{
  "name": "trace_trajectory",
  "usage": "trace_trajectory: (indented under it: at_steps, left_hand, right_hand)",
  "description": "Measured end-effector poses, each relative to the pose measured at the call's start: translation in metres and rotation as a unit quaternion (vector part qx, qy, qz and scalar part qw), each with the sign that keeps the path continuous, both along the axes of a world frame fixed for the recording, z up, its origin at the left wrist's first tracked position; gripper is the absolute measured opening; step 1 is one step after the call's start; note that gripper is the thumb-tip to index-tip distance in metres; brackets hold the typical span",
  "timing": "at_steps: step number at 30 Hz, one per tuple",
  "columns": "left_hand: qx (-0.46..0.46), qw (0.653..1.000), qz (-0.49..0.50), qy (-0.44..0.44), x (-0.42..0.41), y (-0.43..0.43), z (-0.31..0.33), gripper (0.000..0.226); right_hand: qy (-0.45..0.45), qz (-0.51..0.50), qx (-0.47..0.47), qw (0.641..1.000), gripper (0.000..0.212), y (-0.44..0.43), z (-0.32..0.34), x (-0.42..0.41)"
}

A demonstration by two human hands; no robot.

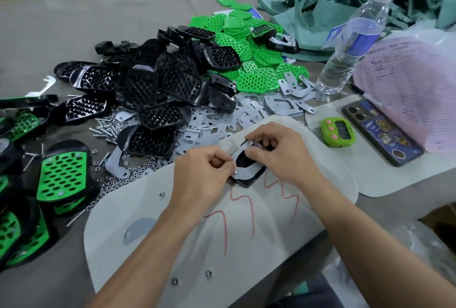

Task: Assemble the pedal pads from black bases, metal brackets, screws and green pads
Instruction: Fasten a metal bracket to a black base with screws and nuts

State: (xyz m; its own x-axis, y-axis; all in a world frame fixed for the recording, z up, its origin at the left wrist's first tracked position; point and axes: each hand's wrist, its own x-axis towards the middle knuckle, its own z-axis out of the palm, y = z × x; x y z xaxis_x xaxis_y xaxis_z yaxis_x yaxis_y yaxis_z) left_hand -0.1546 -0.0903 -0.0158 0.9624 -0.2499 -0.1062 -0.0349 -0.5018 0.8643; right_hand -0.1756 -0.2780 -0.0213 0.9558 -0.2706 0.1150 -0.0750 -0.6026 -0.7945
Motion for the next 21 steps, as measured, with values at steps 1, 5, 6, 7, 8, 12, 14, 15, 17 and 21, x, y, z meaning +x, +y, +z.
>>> trace_trajectory:
  at_steps: [1, 5, 6, 7, 8, 12, 14, 15, 17, 21]
  left_hand:
    - [0.001, 1.000, -0.004, -0.005, 0.000, 0.000, -0.002, 0.022]
    - [0.003, 1.000, -0.008, -0.024, 0.001, -0.001, -0.009, 0.021]
    - [0.005, 0.999, -0.005, -0.041, 0.000, 0.000, -0.010, 0.021]
    - [0.010, 0.998, 0.001, -0.067, -0.002, 0.000, -0.010, 0.021]
    - [0.015, 0.995, 0.006, -0.096, -0.005, 0.000, -0.010, 0.019]
    - [0.022, 0.989, -0.039, -0.142, -0.013, -0.001, -0.011, 0.020]
    - [0.029, 0.989, -0.070, -0.124, -0.008, 0.002, -0.011, 0.027]
    - [0.021, 0.991, -0.078, -0.105, -0.003, 0.005, -0.010, 0.032]
    - [-0.007, 0.994, -0.091, -0.061, 0.006, 0.008, -0.008, 0.042]
    - [-0.006, 0.994, -0.102, -0.046, 0.014, 0.006, -0.008, 0.056]
  right_hand:
    - [-0.002, 0.002, 0.010, 1.000, 0.021, -0.001, 0.000, -0.001]
    - [-0.007, -0.020, 0.039, 0.999, 0.023, 0.002, -0.004, 0.000]
    - [-0.006, -0.024, 0.042, 0.999, 0.023, 0.003, -0.006, -0.001]
    - [-0.007, -0.028, 0.045, 0.999, 0.024, 0.004, -0.008, -0.002]
    - [-0.009, -0.031, 0.048, 0.998, 0.024, 0.005, -0.010, -0.003]
    - [-0.008, -0.047, 0.040, 0.998, 0.023, 0.005, -0.016, -0.003]
    - [-0.005, -0.050, 0.026, 0.998, 0.022, 0.006, -0.018, -0.004]
    - [-0.002, -0.051, 0.026, 0.998, 0.021, 0.006, -0.018, -0.004]
    - [0.014, -0.054, 0.027, 0.998, 0.020, 0.007, -0.018, -0.005]
    - [0.018, -0.072, 0.043, 0.996, 0.021, 0.009, -0.018, -0.002]
